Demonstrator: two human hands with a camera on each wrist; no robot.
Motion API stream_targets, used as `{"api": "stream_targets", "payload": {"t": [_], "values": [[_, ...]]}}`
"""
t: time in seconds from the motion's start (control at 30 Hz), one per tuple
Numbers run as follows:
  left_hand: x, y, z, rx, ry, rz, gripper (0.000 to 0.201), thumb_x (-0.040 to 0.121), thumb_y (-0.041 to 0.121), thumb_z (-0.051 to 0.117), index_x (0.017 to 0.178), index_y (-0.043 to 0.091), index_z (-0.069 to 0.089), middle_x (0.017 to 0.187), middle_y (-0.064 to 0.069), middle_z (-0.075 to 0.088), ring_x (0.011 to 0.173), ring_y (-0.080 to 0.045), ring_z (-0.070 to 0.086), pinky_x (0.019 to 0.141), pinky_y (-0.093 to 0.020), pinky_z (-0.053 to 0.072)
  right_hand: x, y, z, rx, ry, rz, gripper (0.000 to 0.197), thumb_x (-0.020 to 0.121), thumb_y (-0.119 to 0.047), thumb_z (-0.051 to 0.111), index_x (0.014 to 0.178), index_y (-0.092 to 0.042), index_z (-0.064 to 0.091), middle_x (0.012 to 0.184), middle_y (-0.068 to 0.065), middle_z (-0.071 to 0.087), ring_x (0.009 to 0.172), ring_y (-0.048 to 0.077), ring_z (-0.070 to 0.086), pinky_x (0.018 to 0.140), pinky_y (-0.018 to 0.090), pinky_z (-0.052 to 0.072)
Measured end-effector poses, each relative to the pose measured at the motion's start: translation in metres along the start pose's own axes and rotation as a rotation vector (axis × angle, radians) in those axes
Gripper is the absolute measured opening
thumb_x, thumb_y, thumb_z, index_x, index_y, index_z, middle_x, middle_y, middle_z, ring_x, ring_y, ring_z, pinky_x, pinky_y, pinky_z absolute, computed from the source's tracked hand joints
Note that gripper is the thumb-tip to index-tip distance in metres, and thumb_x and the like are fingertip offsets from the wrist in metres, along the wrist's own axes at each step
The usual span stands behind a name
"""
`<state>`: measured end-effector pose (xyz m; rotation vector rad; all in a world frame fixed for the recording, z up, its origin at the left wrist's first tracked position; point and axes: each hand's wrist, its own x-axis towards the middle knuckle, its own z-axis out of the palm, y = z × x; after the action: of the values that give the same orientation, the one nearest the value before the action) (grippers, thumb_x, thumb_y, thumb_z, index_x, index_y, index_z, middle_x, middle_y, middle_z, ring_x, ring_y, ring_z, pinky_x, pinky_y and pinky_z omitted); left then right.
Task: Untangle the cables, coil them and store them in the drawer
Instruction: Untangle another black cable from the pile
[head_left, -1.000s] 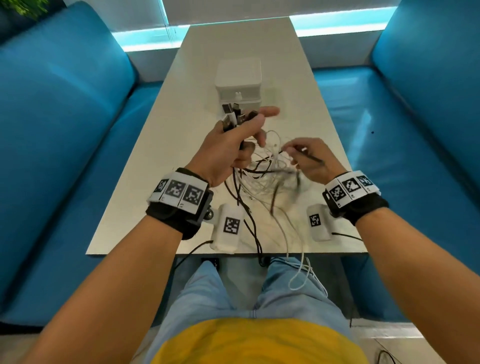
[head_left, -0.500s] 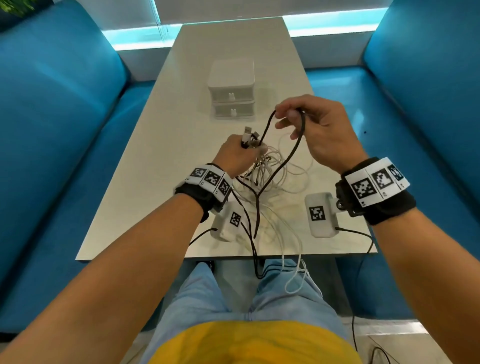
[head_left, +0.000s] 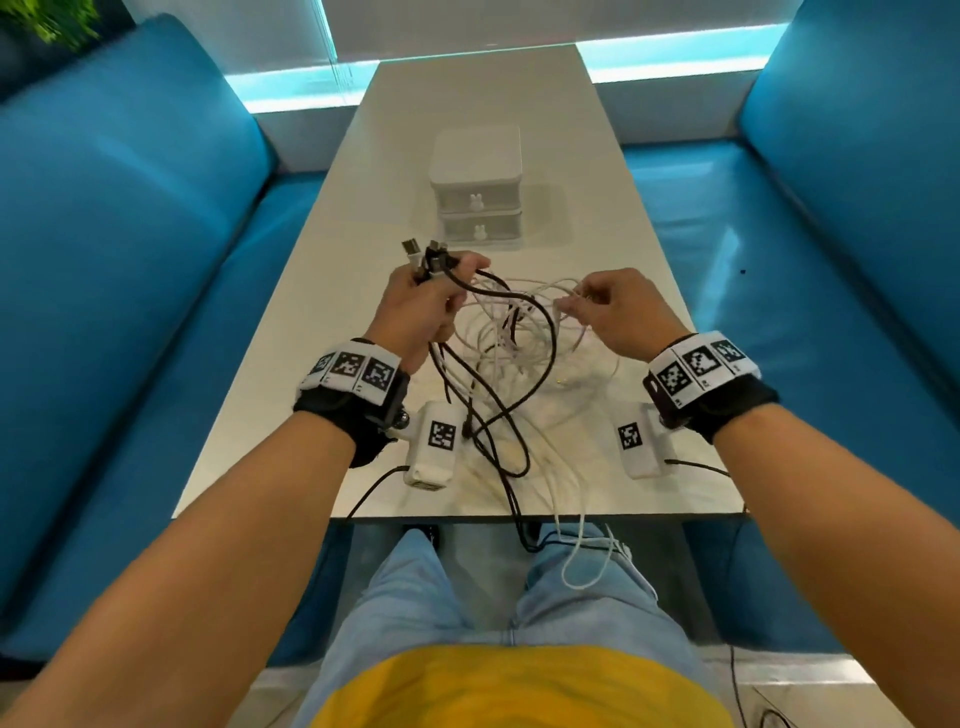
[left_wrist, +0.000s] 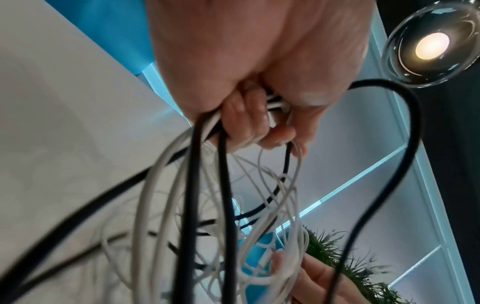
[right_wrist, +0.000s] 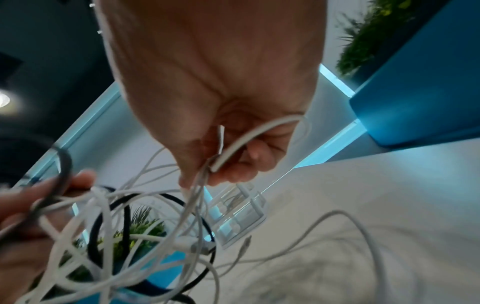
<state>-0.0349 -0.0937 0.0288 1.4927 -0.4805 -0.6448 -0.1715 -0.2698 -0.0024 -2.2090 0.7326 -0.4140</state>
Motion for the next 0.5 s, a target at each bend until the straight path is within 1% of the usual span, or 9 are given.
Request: {"api": "stream_targets", "payload": {"t": [0.1,0.17,0.23,0.27,0.33,0.37,0.43,0.47,0.5], "values": [[-0.002,-0.001,-0.007,-0.106,0.151,-0.017,0.014,0.093,0.021,0.061,0.084,0.02,0.071,0.06,0.001,0.036,0.048,-0.009,0.022,0.042,-0.022,0.015,0.005,0.003,-0.005,-0.051,0.055,0.034,0.02,0.081,-0.033,0.074,0.073,-0.017,0.066,0.066,0.0,0.057,0.064,0.013,0.051,0.062,0.024,0.038],[-0.001,0.0,-0.012,-0.197,0.286,-0.016,0.014,0.092,0.019,0.061,0.083,0.02,0.07,0.064,0.001,0.038,0.045,-0.008,0.024,0.039,-0.02,0.019,0.009,0.011,-0.007,-0.103,0.112,0.057,0.017,0.08,-0.031,0.075,0.073,-0.018,0.066,0.071,0.001,0.059,0.072,0.017,0.054,0.067,0.026,0.039],[0.002,0.003,-0.025,-0.316,0.399,0.007,0.012,0.093,0.022,0.06,0.084,0.019,0.068,0.066,0.003,0.044,0.04,-0.005,0.025,0.036,-0.019,0.02,0.012,0.024,-0.013,-0.177,0.157,0.11,0.018,0.08,-0.031,0.074,0.073,-0.016,0.066,0.073,0.001,0.058,0.077,0.022,0.056,0.069,0.029,0.041],[0.004,0.005,-0.035,-0.385,0.425,0.032,0.012,0.094,0.025,0.059,0.086,0.019,0.067,0.067,0.003,0.046,0.039,-0.004,0.024,0.035,-0.018,0.02,0.011,0.032,-0.017,-0.213,0.174,0.15,0.019,0.081,-0.03,0.073,0.075,-0.013,0.067,0.075,0.003,0.058,0.081,0.025,0.058,0.071,0.03,0.042],[0.006,0.01,-0.053,-0.456,0.424,0.082,0.015,0.095,0.031,0.057,0.089,0.019,0.065,0.067,0.004,0.052,0.038,-0.003,0.023,0.035,-0.017,0.02,0.007,0.046,-0.026,-0.216,0.211,0.232,0.022,0.082,-0.03,0.073,0.08,-0.008,0.068,0.077,0.005,0.06,0.088,0.028,0.06,0.074,0.032,0.043],[0.007,0.012,-0.06,-0.439,0.406,0.091,0.016,0.095,0.032,0.057,0.09,0.019,0.065,0.068,0.005,0.054,0.039,-0.003,0.023,0.036,-0.017,0.02,0.006,0.05,-0.028,-0.182,0.215,0.265,0.023,0.081,-0.031,0.073,0.08,-0.008,0.068,0.077,0.006,0.061,0.087,0.028,0.06,0.073,0.032,0.044],[0.006,0.014,-0.062,-0.353,0.351,0.095,0.015,0.095,0.031,0.058,0.089,0.019,0.065,0.072,0.003,0.058,0.04,-0.003,0.023,0.038,-0.017,0.019,0.006,0.049,-0.024,-0.076,0.153,0.263,0.023,0.079,-0.031,0.076,0.077,-0.01,0.067,0.071,0.006,0.061,0.076,0.027,0.059,0.072,0.038,0.05],[0.005,0.015,-0.059,-0.319,0.317,0.097,0.015,0.095,0.03,0.058,0.089,0.019,0.065,0.073,0.002,0.059,0.039,-0.003,0.022,0.038,-0.017,0.02,0.006,0.043,-0.02,-0.008,0.112,0.243,0.02,0.077,-0.029,0.078,0.078,-0.013,0.067,0.069,0.005,0.061,0.07,0.026,0.06,0.075,0.043,0.054],[0.005,0.016,-0.053,-0.298,0.281,0.101,0.014,0.095,0.029,0.057,0.09,0.019,0.065,0.075,0.001,0.059,0.039,-0.003,0.022,0.037,-0.017,0.021,0.007,0.036,-0.016,0.034,0.063,0.225,0.018,0.075,-0.027,0.08,0.083,-0.016,0.067,0.071,0.005,0.062,0.07,0.026,0.062,0.08,0.046,0.056]]}}
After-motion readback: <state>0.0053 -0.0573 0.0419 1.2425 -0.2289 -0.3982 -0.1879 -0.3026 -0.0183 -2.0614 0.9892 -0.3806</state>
